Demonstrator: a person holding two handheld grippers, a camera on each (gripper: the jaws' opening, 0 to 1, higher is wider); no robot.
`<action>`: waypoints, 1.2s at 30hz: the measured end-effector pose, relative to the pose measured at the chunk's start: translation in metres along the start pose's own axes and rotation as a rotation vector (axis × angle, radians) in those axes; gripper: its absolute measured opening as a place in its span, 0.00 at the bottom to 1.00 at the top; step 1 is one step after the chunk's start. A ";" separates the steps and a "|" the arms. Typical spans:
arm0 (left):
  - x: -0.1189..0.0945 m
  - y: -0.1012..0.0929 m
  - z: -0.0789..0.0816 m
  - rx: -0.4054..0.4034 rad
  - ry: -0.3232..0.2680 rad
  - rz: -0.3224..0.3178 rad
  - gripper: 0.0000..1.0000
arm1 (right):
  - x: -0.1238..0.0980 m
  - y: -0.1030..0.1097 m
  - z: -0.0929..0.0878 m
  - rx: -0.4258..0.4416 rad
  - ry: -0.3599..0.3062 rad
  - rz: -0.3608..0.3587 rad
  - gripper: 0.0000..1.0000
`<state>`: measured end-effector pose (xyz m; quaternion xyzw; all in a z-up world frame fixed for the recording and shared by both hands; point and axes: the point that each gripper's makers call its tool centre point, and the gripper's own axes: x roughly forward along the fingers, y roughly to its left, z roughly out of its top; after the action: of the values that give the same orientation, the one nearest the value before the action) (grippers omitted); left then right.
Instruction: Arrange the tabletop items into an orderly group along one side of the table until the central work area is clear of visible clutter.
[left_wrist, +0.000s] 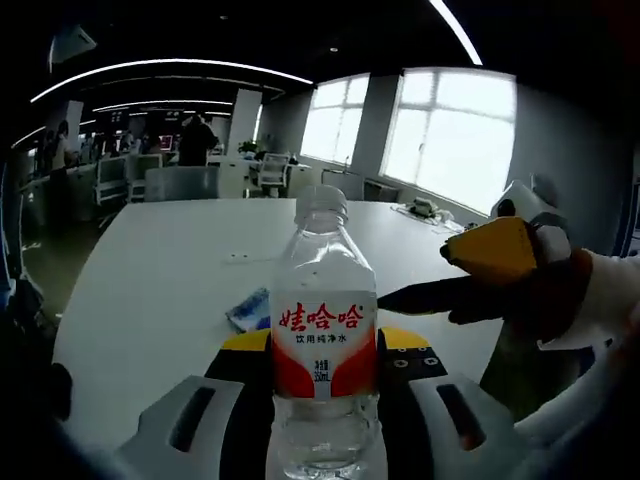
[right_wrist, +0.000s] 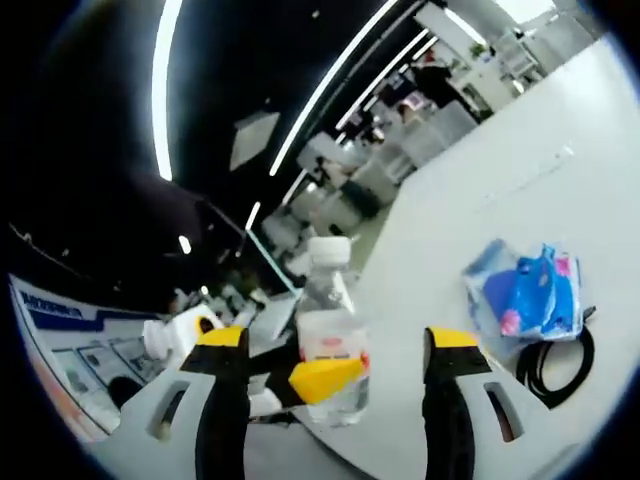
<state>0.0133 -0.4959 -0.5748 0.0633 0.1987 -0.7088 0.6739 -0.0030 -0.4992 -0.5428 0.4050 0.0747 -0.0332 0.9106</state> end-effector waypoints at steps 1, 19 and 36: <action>0.000 -0.001 0.001 0.010 -0.003 -0.001 0.38 | 0.003 0.002 -0.002 -0.005 0.009 0.009 0.70; -0.005 -0.021 0.001 0.125 -0.019 -0.045 0.39 | 0.021 0.006 -0.020 -0.063 0.120 0.048 0.39; -0.041 0.008 0.019 0.079 -0.181 -0.023 0.68 | 0.009 -0.004 -0.012 -0.183 0.094 0.016 0.36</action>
<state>0.0282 -0.4652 -0.5440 0.0229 0.1097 -0.7266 0.6779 0.0041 -0.4937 -0.5551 0.3220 0.1171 0.0000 0.9395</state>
